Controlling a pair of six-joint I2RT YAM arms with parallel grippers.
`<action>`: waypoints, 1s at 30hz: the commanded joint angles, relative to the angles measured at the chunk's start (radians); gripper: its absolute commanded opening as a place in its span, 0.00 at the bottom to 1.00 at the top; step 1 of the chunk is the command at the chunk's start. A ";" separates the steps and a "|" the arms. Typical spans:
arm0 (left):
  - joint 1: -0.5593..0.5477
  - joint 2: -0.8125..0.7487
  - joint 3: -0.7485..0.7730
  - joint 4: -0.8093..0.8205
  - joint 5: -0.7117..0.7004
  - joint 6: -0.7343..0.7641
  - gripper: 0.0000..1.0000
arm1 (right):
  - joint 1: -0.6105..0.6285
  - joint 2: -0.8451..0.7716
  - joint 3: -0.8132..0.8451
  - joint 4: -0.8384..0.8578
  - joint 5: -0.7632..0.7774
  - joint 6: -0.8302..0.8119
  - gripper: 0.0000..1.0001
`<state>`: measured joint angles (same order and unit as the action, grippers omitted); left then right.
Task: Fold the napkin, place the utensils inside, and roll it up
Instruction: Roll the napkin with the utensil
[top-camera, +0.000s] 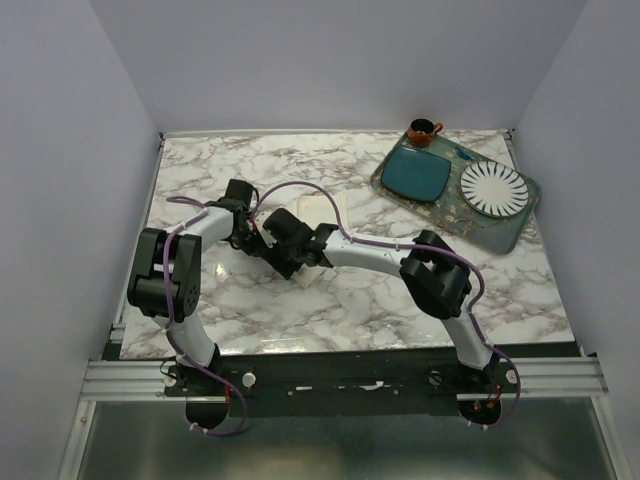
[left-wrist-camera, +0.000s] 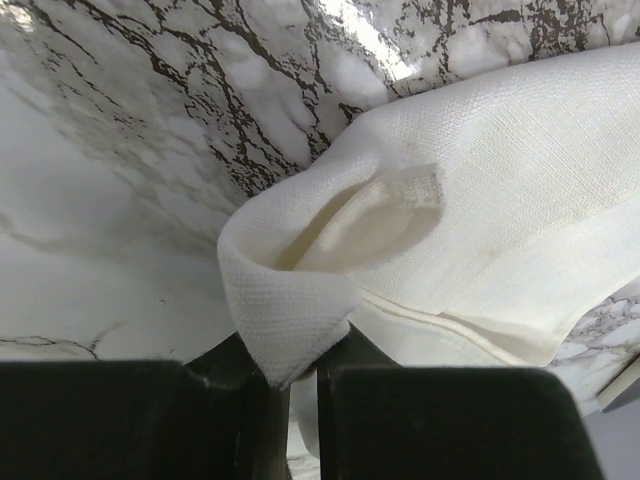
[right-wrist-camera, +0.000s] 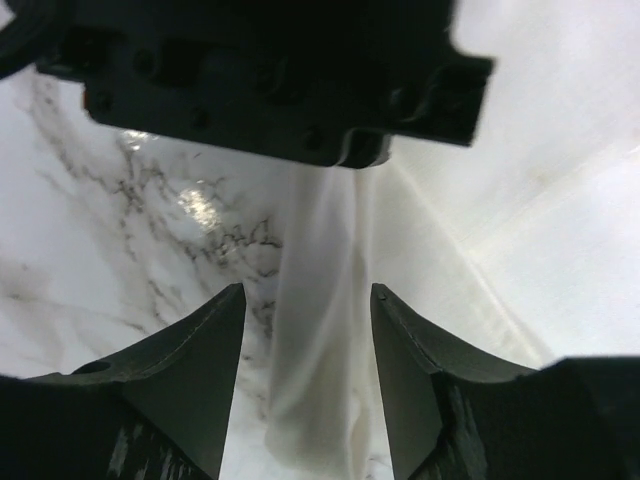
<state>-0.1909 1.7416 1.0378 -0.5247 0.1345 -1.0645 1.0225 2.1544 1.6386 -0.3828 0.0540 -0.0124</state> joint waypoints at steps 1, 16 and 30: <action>0.005 0.009 -0.027 -0.086 0.017 -0.002 0.00 | 0.017 0.045 -0.019 0.064 0.159 -0.072 0.57; 0.025 -0.019 -0.048 -0.089 0.044 -0.018 0.00 | 0.021 0.087 -0.043 0.091 0.098 -0.012 0.44; 0.036 -0.215 -0.102 0.022 -0.084 0.167 0.58 | -0.169 0.130 -0.080 0.097 -0.670 0.152 0.01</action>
<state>-0.1581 1.6669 0.9779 -0.5182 0.1474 -1.0039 0.9298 2.1983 1.5932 -0.2352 -0.2127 0.0597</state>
